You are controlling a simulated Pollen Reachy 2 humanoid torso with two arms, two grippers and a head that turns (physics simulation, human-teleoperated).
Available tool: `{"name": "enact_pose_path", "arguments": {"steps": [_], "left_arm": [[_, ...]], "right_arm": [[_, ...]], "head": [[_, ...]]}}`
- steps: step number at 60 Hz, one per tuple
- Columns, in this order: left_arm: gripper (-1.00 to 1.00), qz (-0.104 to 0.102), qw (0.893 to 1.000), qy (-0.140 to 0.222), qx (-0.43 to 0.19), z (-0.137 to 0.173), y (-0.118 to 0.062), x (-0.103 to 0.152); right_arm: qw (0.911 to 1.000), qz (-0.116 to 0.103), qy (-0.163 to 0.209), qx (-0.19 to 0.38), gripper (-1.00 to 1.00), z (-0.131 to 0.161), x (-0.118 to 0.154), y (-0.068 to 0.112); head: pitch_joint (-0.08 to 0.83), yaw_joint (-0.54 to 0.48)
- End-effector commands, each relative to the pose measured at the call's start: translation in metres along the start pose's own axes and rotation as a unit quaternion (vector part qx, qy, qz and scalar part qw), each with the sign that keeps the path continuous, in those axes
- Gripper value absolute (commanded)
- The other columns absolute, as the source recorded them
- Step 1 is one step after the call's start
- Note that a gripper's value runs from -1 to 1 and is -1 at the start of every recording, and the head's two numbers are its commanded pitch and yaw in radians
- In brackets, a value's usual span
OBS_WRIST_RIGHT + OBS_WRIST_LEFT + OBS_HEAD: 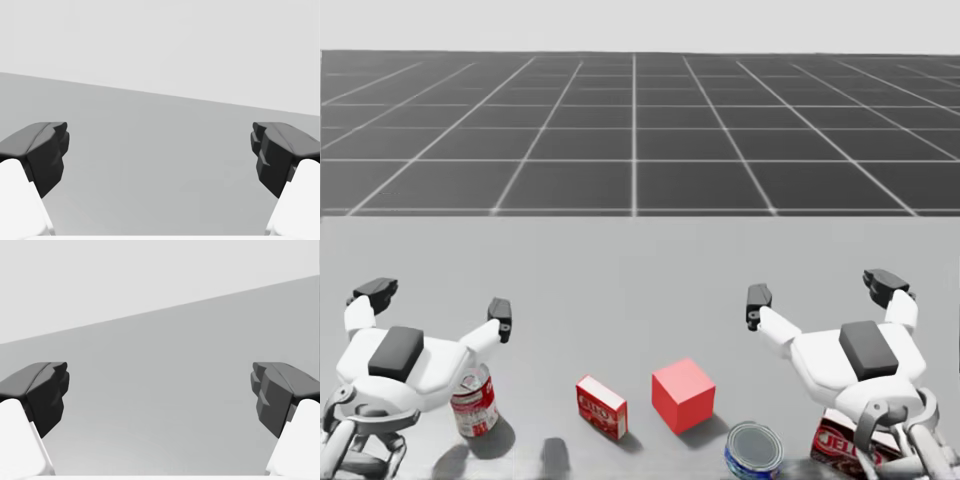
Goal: Find the red cube and pick it up.
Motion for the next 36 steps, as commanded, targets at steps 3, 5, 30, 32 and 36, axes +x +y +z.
{"name": "enact_pose_path", "arguments": {"steps": [3, 5, 30, 32, 36], "left_arm": [[-1.00, -0.001, 1.000, 0.001, -0.003, -0.0008, -0.0007, -0.0002], [-1.00, -0.001, 1.000, 0.001, -0.003, -0.0009, -0.0007, -0.0001], [-1.00, 0.007, 1.000, 0.001, -0.008, -0.0006, -0.0002, 0.0015], [-1.00, 0.011, 1.000, -0.001, -0.008, -0.0006, 0.0004, 0.0020], [-1.00, 0.018, 1.000, -0.001, -0.008, -0.0007, 0.0015, 0.0025]], "right_arm": [[1.0000, 0.000, 0.002, 0.006, -1.00, 0.0001, -0.0017, 0.0046], [0.9999, 0.002, 0.002, 0.010, -1.00, -0.0001, -0.0018, 0.0046], [0.9992, -0.008, 0.018, 0.035, -1.00, 0.0008, -0.0019, 0.0088], [0.9985, -0.016, 0.021, 0.048, -1.00, 0.0033, -0.0003, 0.0096], [0.9944, -0.048, 0.043, 0.084, -1.00, 0.0092, 0.0053, 0.0128]], "head": [[0.467, -0.01], [0.481, -0.01], [0.640, -0.11], [0.636, -0.11], [0.631, -0.11]]}}
